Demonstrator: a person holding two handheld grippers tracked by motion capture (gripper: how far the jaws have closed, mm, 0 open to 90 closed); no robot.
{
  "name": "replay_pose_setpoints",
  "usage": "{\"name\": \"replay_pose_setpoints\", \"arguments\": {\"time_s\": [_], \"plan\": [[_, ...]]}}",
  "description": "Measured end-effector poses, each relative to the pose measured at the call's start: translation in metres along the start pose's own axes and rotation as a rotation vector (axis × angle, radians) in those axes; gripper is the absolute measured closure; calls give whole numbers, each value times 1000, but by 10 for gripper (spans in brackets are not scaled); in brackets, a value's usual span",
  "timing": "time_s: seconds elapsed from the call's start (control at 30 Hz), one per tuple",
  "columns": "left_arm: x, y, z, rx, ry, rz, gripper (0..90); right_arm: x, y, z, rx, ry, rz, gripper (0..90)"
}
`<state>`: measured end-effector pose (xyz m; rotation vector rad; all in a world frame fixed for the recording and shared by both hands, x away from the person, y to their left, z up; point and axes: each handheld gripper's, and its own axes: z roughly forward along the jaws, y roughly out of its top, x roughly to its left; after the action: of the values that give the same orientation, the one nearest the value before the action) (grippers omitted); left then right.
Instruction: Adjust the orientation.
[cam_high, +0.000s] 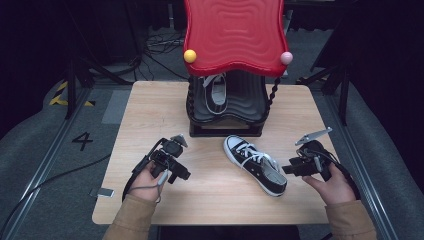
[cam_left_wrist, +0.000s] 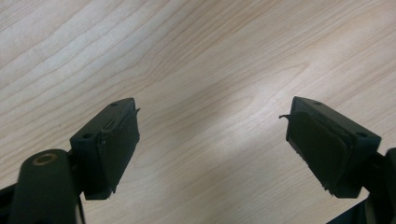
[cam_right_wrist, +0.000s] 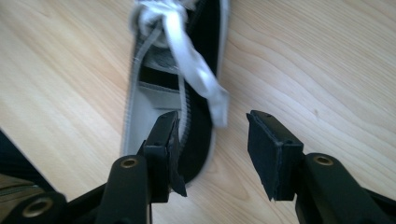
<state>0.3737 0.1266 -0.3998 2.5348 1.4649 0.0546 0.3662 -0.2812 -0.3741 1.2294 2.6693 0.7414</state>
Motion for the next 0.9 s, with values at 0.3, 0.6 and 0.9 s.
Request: {"name": "replay_pose_setpoints", "arguments": {"time_s": [0.3,0.6,0.9], "plan": [[11,-7,1,19,25,-56,173,26,17,4,-10,95,-55,528],[15,-11,1,10,40,-80,174,38,25,37,58,126,-81,591],[23,-24,-3,-20,32,-124,171,43,33,73,190,85,-88,630]]}}
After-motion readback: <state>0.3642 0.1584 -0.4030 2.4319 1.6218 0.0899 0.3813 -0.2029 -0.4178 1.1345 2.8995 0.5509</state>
